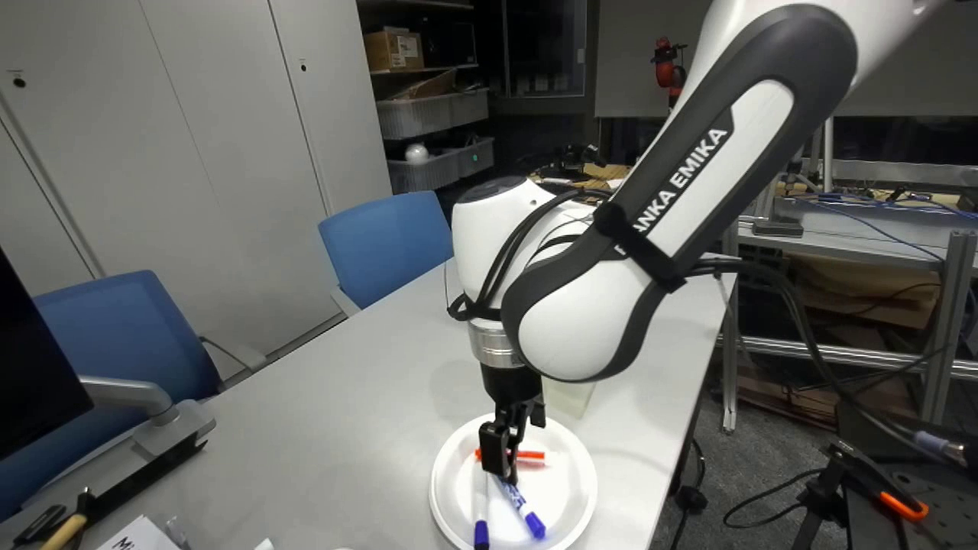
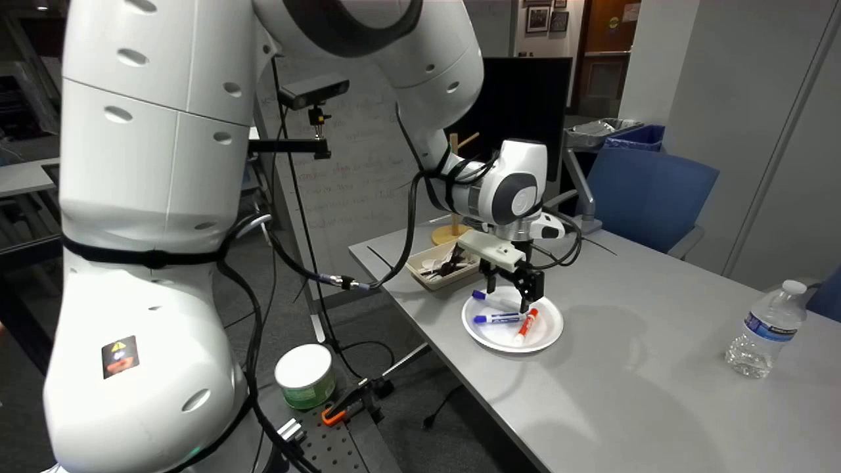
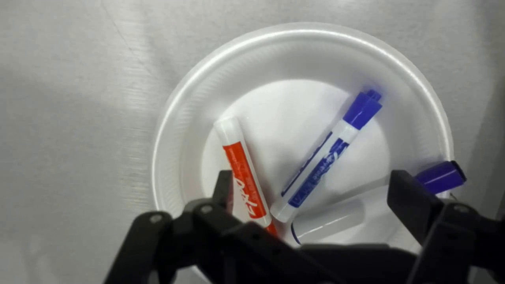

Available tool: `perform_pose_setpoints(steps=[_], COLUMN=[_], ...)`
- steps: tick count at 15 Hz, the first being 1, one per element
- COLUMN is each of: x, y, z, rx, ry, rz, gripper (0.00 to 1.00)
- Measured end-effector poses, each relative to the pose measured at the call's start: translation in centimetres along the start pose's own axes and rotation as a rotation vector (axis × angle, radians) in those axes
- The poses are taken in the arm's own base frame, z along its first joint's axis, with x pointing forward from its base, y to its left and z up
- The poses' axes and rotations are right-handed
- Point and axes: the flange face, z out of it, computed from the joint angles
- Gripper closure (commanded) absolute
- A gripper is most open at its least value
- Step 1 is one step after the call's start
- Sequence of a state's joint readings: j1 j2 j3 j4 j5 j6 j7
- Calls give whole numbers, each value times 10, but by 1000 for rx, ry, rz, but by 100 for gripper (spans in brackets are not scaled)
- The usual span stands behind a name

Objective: Remove the markers from the white plate

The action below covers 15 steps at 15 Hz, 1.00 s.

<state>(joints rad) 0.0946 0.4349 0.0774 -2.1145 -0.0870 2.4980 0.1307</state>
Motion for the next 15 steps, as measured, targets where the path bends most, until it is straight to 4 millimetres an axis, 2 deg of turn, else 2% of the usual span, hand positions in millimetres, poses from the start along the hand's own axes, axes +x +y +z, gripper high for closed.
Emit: perform_pose_setpoints(steps=[9,15], x=[35,42], y=[13,12], z=[42,61], rx=[6,10], ry=[-18,-34], rz=[-128,-152], gripper=[0,0])
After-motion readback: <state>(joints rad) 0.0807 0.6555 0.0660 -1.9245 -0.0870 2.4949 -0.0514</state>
